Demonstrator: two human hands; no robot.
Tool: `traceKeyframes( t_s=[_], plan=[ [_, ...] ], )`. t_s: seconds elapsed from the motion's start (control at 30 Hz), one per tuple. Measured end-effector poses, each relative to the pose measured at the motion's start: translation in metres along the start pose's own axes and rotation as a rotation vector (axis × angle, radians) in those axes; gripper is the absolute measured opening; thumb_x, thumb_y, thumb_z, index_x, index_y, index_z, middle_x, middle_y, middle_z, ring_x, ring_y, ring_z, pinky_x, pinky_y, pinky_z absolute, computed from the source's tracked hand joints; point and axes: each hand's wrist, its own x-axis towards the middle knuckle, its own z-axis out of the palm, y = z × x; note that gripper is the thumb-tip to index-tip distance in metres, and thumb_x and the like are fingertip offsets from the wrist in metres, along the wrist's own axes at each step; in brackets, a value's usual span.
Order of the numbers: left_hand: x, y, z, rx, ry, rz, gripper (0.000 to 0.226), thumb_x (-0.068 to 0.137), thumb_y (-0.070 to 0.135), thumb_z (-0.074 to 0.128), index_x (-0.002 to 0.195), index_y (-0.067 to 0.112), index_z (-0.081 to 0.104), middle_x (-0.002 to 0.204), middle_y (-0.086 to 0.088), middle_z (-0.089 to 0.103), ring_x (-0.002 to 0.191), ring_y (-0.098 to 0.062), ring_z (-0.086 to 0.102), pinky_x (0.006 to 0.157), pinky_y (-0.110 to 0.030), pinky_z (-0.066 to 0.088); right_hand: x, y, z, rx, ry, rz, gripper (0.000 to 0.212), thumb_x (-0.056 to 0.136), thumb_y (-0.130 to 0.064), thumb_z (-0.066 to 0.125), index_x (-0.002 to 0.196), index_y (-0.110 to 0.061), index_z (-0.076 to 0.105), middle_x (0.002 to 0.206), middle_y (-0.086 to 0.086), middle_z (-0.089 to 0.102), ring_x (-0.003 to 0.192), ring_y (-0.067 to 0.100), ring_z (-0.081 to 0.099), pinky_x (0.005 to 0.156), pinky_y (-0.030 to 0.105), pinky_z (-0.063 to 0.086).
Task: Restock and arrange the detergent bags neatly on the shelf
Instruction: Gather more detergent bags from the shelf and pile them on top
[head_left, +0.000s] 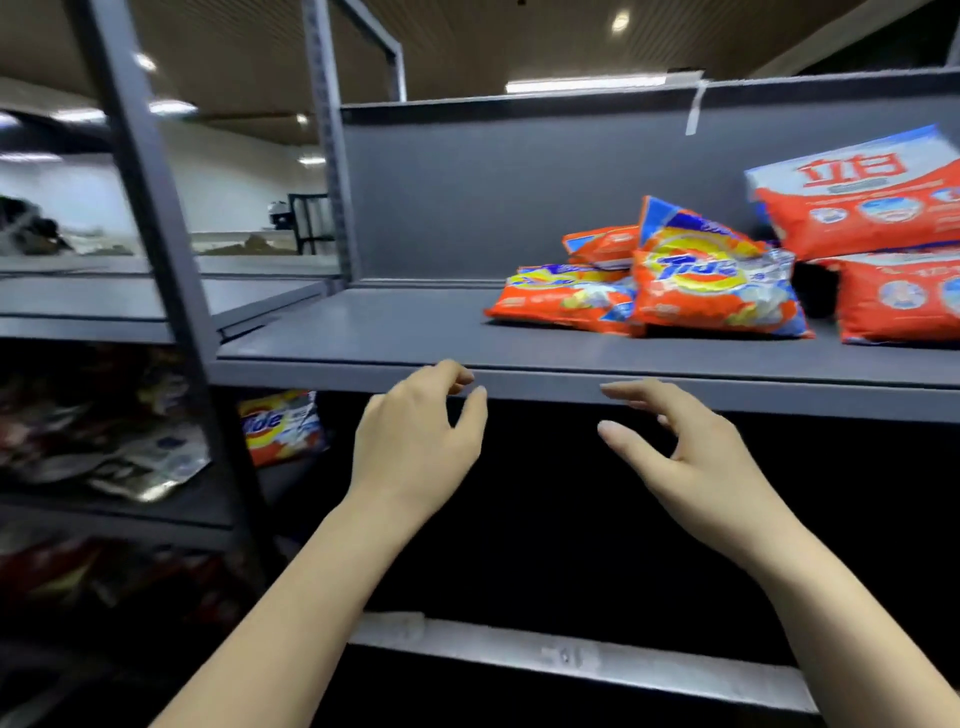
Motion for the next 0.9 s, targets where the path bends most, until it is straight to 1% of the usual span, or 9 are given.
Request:
traceKeyframes(
  t_s=[0.07,0.13,0.2,0.3,0.43,0.5,0.67,0.83,0.9],
  plan=[
    [-0.017,-0.027,-0.018,0.025,0.004,-0.020,0.017,0.090,0.033,0.055,0.099,0.022,0.063,0.098,0.005,0.069,0.095,-0.018,0.063,0.084,-0.038,0.048,-0.006,-0.016,0.029,0.020,-0.033,-0.013,0.031,0.087,-0.029,0.063,0.118,-0.029,0.061,0.116,-0.019,0.061,0.112,-0.006,0.051,0.089,-0.001,0.031],
    [-0.033,-0.051,-0.034,0.064,-0.008,-0.044,0.017,0.091,0.034,0.053,0.101,0.024,0.063,0.097,0.007,0.068,0.093,-0.016,0.062,0.084,-0.037,0.047,-0.011,-0.030,0.057,0.047,-0.064,-0.026,0.031,0.087,-0.029,0.063,0.118,-0.030,0.062,0.115,-0.021,0.060,0.111,-0.009,0.050,0.089,-0.004,0.029],
    [-0.049,-0.079,-0.049,0.113,-0.036,-0.072,0.019,0.092,0.035,0.052,0.103,0.025,0.063,0.097,0.008,0.067,0.092,-0.015,0.061,0.084,-0.036,0.046,-0.015,-0.044,0.087,0.069,-0.112,-0.032,0.031,0.087,-0.031,0.063,0.118,-0.031,0.061,0.115,-0.022,0.059,0.112,-0.010,0.050,0.089,-0.004,0.029],
    [-0.068,-0.123,-0.072,0.167,-0.072,-0.152,0.021,0.093,0.038,0.050,0.108,0.027,0.061,0.098,0.012,0.064,0.082,-0.011,0.058,0.082,-0.031,0.043,-0.018,-0.064,0.131,0.089,-0.195,-0.048,0.030,0.088,-0.034,0.061,0.118,-0.034,0.059,0.115,-0.024,0.058,0.113,-0.012,0.048,0.089,-0.004,0.028],
    [-0.086,-0.174,-0.097,0.212,-0.067,-0.293,0.022,0.094,0.039,0.047,0.110,0.029,0.058,0.101,0.014,0.062,0.084,-0.009,0.057,0.084,-0.028,0.041,-0.016,-0.086,0.187,0.078,-0.297,-0.089,0.031,0.090,-0.035,0.061,0.120,-0.036,0.057,0.118,-0.026,0.055,0.113,-0.014,0.046,0.091,-0.004,0.027],
    [-0.091,-0.198,-0.108,0.237,-0.061,-0.358,0.020,0.094,0.039,0.046,0.109,0.030,0.057,0.103,0.015,0.062,0.081,-0.007,0.053,0.085,-0.026,0.039,-0.013,-0.097,0.216,0.086,-0.349,-0.105,0.032,0.090,-0.036,0.060,0.122,-0.036,0.056,0.120,-0.026,0.054,0.115,-0.014,0.045,0.093,-0.003,0.027],
    [-0.094,-0.257,-0.134,0.318,-0.053,-0.469,0.024,0.095,0.040,0.045,0.112,0.028,0.057,0.102,0.012,0.062,0.078,-0.010,0.053,0.086,-0.029,0.043,-0.001,-0.123,0.286,0.148,-0.444,-0.142,0.032,0.091,-0.036,0.058,0.124,-0.035,0.055,0.119,-0.027,0.053,0.116,-0.013,0.043,0.092,-0.002,0.028],
    [-0.076,-0.321,-0.154,0.389,-0.047,-0.517,0.022,0.096,0.040,0.043,0.111,0.028,0.055,0.091,0.010,0.061,0.075,-0.012,0.053,0.081,-0.030,0.043,0.020,-0.146,0.360,0.202,-0.545,-0.157,0.036,0.092,-0.043,0.054,0.127,-0.039,0.050,0.117,-0.037,0.044,0.113,-0.021,0.039,0.089,-0.003,0.027],
    [-0.063,-0.349,-0.158,0.392,-0.058,-0.530,0.022,0.096,0.040,0.043,0.110,0.028,0.055,0.090,0.009,0.060,0.078,-0.013,0.056,0.079,-0.031,0.044,0.030,-0.154,0.389,0.221,-0.577,-0.145,0.038,0.092,-0.045,0.054,0.129,-0.039,0.047,0.121,-0.034,0.044,0.115,-0.017,0.040,0.088,-0.002,0.030]
  ],
)
